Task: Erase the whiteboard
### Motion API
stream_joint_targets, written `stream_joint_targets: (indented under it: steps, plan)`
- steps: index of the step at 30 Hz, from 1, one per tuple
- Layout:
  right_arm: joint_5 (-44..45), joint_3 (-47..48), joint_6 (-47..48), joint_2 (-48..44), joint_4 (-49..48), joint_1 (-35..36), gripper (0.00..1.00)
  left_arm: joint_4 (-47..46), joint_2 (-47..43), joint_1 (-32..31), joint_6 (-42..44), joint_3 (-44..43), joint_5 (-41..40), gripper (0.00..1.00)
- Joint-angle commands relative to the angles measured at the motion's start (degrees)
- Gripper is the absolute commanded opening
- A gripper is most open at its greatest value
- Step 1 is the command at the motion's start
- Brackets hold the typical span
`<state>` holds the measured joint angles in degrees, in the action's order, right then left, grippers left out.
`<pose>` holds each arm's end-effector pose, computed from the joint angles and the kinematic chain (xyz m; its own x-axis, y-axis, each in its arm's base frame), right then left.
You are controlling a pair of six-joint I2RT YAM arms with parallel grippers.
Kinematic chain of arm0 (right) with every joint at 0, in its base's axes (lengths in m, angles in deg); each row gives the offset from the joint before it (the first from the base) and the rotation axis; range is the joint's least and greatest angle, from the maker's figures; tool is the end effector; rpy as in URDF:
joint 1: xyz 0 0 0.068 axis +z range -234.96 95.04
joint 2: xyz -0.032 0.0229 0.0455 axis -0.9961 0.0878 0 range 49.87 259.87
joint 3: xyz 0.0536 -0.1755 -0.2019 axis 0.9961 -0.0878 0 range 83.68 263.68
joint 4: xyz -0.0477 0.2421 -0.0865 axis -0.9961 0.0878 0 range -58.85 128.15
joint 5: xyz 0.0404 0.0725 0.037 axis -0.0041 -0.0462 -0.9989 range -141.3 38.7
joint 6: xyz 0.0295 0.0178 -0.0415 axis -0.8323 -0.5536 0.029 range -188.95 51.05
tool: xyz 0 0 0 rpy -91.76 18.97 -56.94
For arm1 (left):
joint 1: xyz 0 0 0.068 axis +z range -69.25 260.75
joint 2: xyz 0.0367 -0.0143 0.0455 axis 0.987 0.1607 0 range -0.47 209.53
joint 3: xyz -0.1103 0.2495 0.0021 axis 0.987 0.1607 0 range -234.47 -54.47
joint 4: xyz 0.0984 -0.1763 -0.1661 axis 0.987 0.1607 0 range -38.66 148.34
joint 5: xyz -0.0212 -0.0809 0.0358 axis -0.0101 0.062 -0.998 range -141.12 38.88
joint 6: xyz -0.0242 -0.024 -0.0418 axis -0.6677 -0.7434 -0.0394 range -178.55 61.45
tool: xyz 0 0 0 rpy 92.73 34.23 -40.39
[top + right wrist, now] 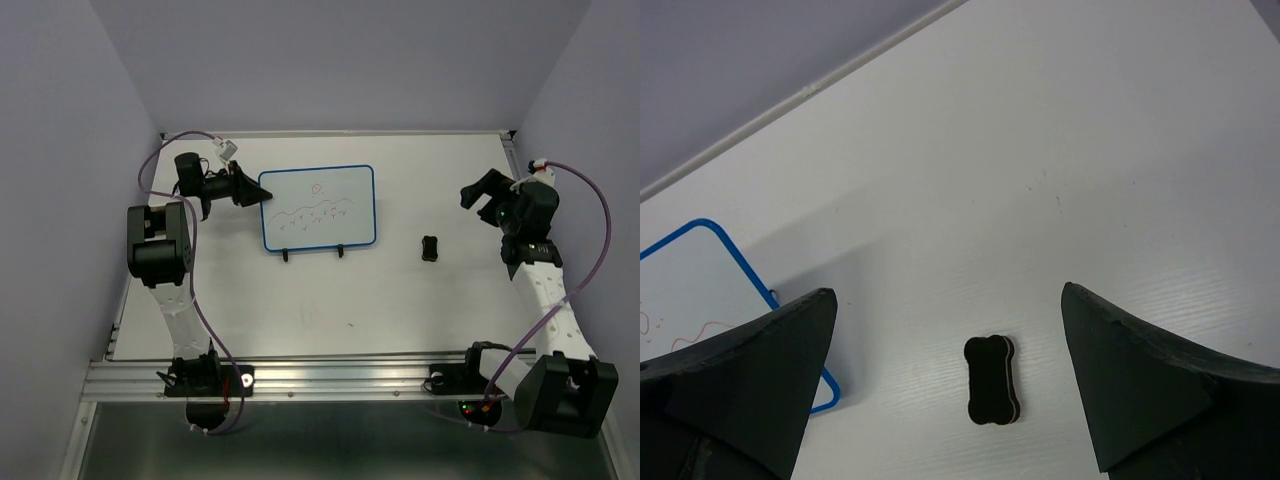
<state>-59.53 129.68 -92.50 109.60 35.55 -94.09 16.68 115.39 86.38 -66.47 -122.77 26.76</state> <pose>0.2406 -0.0336 0.3076 -0.2725 0.4444 -0.8534 0.1435 0.8958 0.4206 0.4255 0.0069 0.1926 -0.3480 -0.0634 -0.9353 0.8883 0.2965 -0.3506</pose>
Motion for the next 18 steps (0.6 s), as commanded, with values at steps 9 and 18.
stream_joint_targets:
  steps: [9,18]
  plan:
    - [1.81,-0.03,0.08,0.66,-1.24,-0.02,1.0,-3.49,0.51,0.0,2.03,-2.55,4.55,0.4]
    - [-0.12,-2.49,0.79,3.46,-0.89,0.59,1.0,-3.58,-0.54,-0.09,3.96,-1.15,5.26,0.33]
